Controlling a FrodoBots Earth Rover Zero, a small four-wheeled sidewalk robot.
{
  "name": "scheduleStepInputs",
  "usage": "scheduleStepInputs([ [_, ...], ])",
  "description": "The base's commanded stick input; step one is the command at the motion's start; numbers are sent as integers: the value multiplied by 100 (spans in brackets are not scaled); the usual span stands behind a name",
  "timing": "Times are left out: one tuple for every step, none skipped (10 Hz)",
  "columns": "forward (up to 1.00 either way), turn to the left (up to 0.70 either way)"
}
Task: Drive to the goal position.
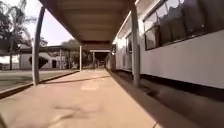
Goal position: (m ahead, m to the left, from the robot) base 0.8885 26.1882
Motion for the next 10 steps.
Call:
scheduleStepInputs([
  [0,0],
  [0,0],
  [0,0],
  [0,0],
  [0,0],
  [0,0],
  [0,0],
  [0,0],
  [55,0],
  [70,0],
])
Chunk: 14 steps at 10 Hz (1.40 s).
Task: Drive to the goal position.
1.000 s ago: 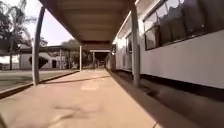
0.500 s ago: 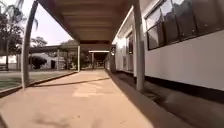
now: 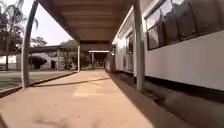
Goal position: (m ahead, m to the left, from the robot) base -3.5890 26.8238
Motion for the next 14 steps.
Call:
scheduleStepInputs([
  [70,0],
  [70,0],
  [70,0],
  [70,0],
  [70,0],
  [70,0],
  [70,0],
  [70,0],
  [70,0],
  [70,0],
  [70,0],
  [70,0],
  [70,19],
  [70,35],
])
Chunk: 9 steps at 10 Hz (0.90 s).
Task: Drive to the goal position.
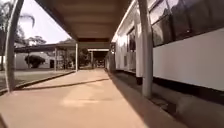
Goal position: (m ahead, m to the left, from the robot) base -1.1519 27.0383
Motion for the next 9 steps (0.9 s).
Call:
scheduleStepInputs([
  [70,35],
  [70,35],
  [70,29],
  [70,0],
  [70,0],
  [70,0],
  [70,0],
  [70,0],
  [70,0],
])
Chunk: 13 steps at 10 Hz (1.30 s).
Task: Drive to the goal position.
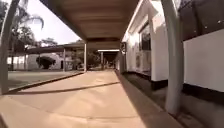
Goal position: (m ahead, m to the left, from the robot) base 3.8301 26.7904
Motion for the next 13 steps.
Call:
scheduleStepInputs([
  [70,0],
  [70,0],
  [70,0],
  [70,0],
  [70,0],
  [70,0],
  [70,0],
  [70,0],
  [70,0],
  [70,0],
  [70,0],
  [70,0],
  [70,0],
])
